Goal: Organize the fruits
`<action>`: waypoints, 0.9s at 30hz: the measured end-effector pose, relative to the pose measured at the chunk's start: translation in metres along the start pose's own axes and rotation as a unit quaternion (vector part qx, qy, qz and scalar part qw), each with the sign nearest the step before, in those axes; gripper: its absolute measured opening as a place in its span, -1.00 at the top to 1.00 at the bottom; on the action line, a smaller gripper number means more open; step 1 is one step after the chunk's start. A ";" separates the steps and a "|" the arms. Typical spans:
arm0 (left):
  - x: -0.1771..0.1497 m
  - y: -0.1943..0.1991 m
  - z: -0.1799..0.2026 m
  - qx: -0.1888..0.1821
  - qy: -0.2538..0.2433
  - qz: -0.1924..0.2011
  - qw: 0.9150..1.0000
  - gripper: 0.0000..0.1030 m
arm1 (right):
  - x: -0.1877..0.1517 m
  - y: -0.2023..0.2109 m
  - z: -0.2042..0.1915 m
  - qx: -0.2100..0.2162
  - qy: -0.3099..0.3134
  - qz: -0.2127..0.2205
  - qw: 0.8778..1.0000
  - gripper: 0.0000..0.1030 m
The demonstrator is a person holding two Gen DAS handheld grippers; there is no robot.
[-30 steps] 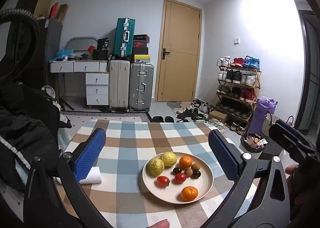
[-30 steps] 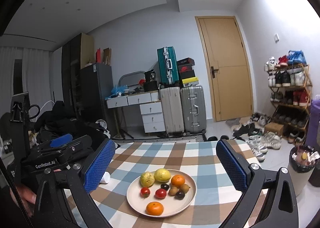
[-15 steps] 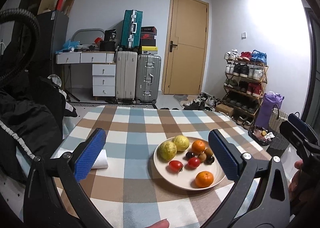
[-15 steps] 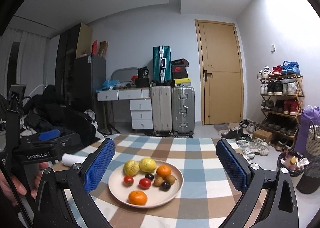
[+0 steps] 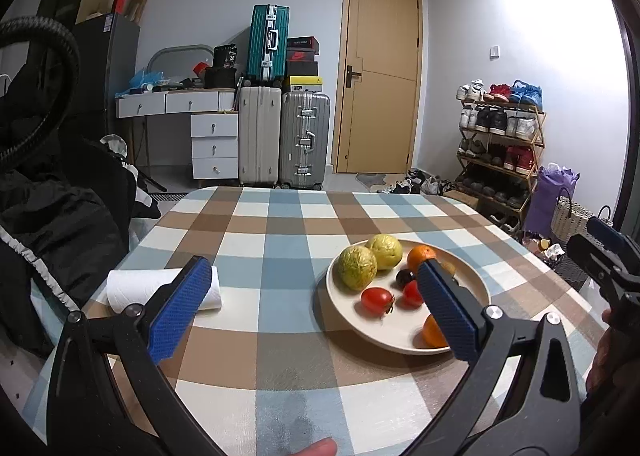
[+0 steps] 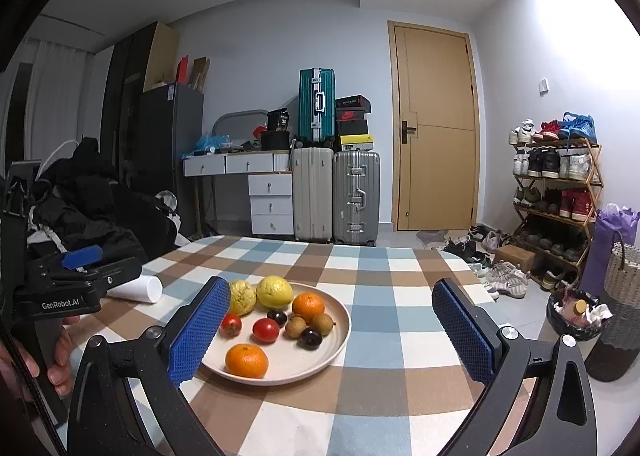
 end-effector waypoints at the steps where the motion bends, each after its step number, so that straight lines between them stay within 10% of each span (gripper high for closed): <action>1: -0.001 -0.001 -0.001 0.001 0.000 0.000 1.000 -0.99 | -0.002 -0.001 -0.001 0.000 0.003 -0.001 1.000 -1.00; 27: -0.013 -0.022 0.013 0.015 -0.029 0.015 0.999 -0.99 | -0.017 -0.025 -0.008 0.037 0.007 -0.060 0.997 -1.00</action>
Point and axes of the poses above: each gripper's, at about its wrist camera, not at the fingertips, and y roughly against the way its jaws point, z to its right, x to its top, the point moved 6 cm from there along -y, roughly the way its jaws point, and after that the axes turned 4 degrees about y, right-handed, at the moved point
